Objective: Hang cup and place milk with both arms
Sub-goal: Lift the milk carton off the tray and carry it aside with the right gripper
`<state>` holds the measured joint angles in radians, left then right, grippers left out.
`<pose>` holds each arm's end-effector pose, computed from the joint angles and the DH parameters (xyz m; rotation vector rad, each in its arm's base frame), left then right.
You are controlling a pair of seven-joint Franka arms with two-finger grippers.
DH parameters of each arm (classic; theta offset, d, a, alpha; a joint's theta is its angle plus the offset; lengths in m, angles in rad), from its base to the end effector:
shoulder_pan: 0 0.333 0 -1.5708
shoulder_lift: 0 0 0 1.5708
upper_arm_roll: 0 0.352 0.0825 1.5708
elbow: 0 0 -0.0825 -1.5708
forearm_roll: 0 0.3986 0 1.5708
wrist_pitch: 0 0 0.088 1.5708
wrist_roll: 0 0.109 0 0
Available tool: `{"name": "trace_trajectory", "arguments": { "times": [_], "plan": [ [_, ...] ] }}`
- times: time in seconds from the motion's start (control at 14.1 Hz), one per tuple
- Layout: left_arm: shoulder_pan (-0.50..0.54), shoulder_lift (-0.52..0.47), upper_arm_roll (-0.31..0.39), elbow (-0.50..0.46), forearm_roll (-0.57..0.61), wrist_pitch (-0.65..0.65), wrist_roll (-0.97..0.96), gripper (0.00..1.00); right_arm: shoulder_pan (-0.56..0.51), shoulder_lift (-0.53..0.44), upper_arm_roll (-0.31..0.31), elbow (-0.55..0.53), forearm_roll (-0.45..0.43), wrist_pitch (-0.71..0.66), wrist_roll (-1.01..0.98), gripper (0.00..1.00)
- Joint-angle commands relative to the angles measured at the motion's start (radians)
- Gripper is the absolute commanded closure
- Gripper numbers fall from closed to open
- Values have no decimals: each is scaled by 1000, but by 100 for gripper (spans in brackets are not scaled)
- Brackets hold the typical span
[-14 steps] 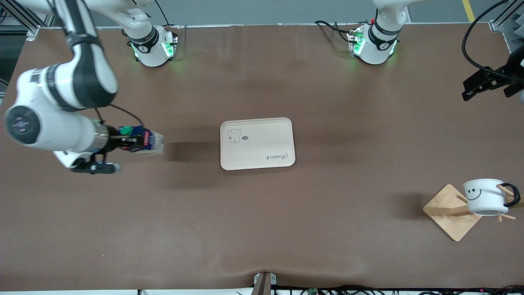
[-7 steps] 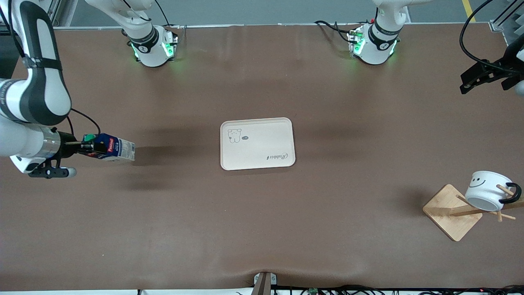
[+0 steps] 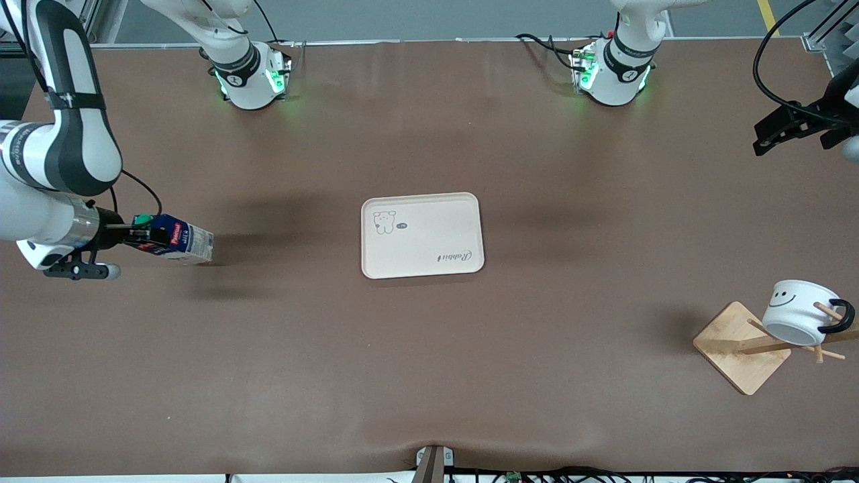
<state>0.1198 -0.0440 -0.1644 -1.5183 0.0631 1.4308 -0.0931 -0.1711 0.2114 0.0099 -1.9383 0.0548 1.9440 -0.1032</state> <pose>0.5388 -0.0190 0.6960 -3.0671 -0.0863 0.0601 0.5901 -0.0923 0.3863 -3.0466 0.1269 0.3017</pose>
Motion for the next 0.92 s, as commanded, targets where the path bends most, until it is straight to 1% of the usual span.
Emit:
{"name": "trace_trajectory", "arguments": {
  "times": [0.0, 0.14, 0.43, 0.5, 0.57, 0.64, 0.71, 0.78, 0.85],
  "plan": [
    [0, 3, 5, -2, -17, 5, 6, 0, -30, -52, 19, -82, -16, 16, 2, 100],
    [0, 9, 6, -2, -17, 16, 6, 0, -31, -55, 21, -106, -16, 19, 3, 100],
    [1, 3, 5, -37, -32, 60, 6, 0, -27, -53, 21, -145, -16, 35, 2, 100],
    [1, 3, 5, -39, -32, 69, 6, 0, -27, -53, 21, -156, -16, 42, 2, 95],
    [1, 3, 5, -45, -32, 75, 6, 0, -27, -50, 21, -162, -16, 47, 2, 83],
    [1, 3, 5, -48, -32, 82, 6, 0, -27, -46, 21, -163, -16, 52, 2, 65],
    [1, 1, 5, -51, -32, 83, 6, 0, -27, -44, 21, -163, -16, 52, 2, 40],
    [1, 1, 5, -51, -32, 85, 6, 0, -25, -43, 21, -162, -16, 50, 3, 17],
    [1, 0, 5, -51, -32, 85, 6, 0, -24, -43, 21, -162, -16, 50, 3, 3]
  ]
}}
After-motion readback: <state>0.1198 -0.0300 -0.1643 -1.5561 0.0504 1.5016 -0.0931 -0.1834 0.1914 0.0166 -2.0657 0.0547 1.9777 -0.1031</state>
